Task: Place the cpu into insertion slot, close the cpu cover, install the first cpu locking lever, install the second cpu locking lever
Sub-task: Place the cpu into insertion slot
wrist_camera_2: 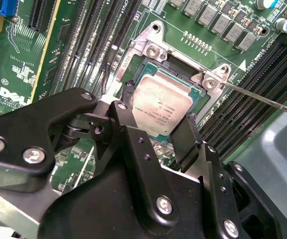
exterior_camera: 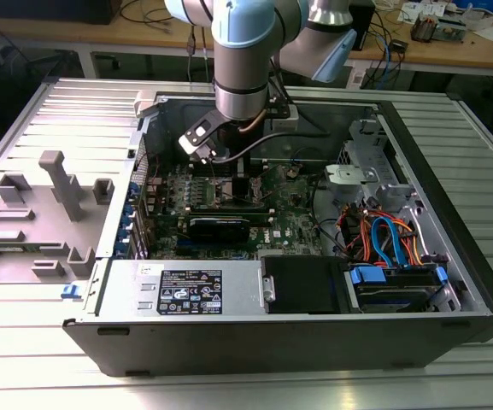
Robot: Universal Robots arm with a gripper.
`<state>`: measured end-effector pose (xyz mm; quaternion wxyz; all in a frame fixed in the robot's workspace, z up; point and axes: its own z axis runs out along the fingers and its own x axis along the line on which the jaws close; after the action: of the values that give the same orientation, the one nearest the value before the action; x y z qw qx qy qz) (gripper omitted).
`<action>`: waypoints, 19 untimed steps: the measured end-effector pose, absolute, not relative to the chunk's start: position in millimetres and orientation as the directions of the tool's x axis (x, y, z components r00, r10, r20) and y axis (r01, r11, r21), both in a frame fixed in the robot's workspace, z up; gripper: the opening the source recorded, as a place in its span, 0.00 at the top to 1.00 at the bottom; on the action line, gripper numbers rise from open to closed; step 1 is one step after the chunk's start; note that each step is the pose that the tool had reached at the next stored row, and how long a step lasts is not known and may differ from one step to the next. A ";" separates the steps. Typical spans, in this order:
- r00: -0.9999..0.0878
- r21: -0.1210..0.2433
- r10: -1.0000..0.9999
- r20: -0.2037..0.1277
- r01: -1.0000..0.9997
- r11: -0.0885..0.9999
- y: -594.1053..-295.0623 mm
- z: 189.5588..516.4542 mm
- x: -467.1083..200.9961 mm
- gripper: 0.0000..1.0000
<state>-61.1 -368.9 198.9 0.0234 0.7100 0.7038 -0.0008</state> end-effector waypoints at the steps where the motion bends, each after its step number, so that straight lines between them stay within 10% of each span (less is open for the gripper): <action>1: 0.009 0.032 0.999 -0.034 0.999 -0.008 -368.9 198.8 -61.1 0.46; 19: 0.009 0.032 0.999 -0.034 0.999 -0.008 -368.8 198.4 -60.6 0.38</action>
<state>-60.6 -368.8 198.4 0.0233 0.7100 0.7038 -0.0006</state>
